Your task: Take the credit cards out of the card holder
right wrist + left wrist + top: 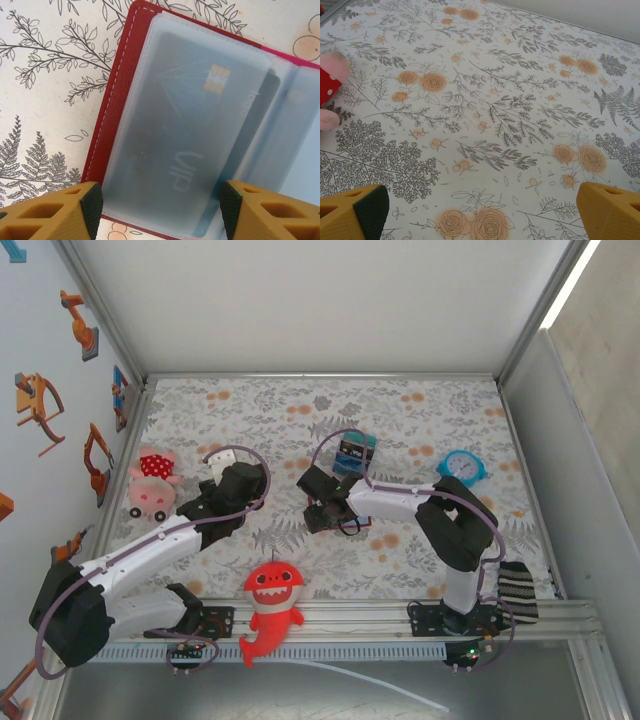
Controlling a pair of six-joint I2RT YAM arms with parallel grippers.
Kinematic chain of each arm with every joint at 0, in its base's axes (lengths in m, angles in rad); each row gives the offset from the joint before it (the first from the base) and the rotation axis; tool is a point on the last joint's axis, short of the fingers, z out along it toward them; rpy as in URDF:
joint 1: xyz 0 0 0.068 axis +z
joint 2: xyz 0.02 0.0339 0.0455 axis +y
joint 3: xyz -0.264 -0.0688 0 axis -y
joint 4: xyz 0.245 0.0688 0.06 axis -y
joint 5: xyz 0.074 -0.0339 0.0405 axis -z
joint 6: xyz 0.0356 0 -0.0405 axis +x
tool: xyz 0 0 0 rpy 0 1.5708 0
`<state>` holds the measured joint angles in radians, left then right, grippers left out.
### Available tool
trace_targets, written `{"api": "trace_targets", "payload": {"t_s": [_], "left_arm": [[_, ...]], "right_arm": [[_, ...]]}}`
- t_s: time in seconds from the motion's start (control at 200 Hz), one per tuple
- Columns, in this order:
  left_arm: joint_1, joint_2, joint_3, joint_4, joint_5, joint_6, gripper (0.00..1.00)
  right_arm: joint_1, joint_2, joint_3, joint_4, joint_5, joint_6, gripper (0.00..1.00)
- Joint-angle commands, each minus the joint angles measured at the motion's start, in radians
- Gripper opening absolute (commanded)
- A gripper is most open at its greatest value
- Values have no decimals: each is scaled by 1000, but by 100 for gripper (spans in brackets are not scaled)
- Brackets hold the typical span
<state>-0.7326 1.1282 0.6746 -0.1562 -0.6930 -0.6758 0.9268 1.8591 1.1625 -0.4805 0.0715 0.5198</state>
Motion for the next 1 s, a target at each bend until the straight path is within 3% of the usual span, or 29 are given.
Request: {"api": "trace_targets", "payload": {"t_s": [0.0,0.436,0.691,0.991], "left_arm": [[-6,0,33,-11,1,10,97],[-8,-2,43,-7,12,23,97],[-16,33,60,23,52,38,97],[-43,153,111,37,94,32,97]], "right_arm": [[-2,32,-9,-9,3,13,62],[-38,-7,-67,89,-111,29,41],[-36,-87,-105,131,-177,117,31],[-36,-103,-110,114,-79,158,27]]}}
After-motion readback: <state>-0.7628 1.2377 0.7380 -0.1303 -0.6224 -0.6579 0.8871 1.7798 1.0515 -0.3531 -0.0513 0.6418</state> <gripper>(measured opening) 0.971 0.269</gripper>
